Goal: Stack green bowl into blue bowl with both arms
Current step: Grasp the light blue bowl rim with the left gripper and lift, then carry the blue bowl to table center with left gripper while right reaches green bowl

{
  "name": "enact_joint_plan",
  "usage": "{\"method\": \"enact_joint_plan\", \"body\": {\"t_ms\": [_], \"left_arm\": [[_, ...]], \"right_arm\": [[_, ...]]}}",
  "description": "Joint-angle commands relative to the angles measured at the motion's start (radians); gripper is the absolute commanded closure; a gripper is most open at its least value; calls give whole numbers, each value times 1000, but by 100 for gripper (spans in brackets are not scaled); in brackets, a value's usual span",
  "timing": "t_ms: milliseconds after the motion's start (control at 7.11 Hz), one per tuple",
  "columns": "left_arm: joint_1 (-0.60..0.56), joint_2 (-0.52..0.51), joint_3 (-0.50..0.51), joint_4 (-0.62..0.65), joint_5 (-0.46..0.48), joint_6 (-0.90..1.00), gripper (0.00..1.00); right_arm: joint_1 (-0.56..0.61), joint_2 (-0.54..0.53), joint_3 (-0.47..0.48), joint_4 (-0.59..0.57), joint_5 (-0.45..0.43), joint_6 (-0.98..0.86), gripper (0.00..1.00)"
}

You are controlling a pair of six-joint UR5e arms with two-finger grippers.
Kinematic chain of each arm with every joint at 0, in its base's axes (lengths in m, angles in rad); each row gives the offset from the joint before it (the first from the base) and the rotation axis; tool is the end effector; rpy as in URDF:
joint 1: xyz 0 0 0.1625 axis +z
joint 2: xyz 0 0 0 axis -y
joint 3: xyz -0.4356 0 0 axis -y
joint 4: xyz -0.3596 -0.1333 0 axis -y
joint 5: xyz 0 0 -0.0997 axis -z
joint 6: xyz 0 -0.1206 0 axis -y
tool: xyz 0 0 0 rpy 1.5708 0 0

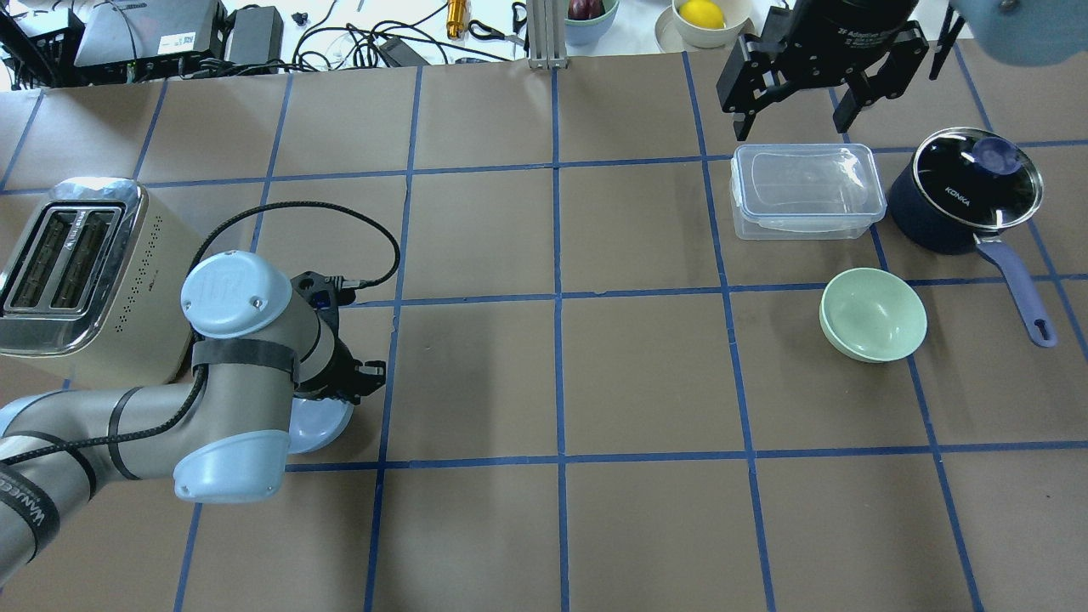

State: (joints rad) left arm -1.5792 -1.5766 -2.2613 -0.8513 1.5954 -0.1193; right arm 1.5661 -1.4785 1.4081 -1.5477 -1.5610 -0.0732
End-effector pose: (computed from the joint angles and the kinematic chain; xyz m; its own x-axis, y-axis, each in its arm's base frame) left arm -0.1335 -0.3798 0.2492 -0.9936 -0.1112 -0.0217 -0.1106 0.9935 -0.0260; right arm 0.1321 -0.5048 0.5058 -0.9976 -0.0688 -0.0063 -0.0685 0.9965 -0.0479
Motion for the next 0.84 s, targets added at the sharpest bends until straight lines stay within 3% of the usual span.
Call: {"method": "enact_joint_plan", "body": {"t_ms": [0,281,562,703], "left_arm": [[-126,-116,200,-60,-88,-258,100],[-244,-283,381,-43,-98,-437,100],[-333,-415,582,-83,-17,-488,100],[-367,-471,641,-83,-12,-534,100]], "right_arm": [[-142,12,50,-3,5,-164,0],[-260,14,200,-113,1,-241,0],[-363,14,357,-225,13,-294,0],[-398,14,447,-362,6,-359,0]]}}
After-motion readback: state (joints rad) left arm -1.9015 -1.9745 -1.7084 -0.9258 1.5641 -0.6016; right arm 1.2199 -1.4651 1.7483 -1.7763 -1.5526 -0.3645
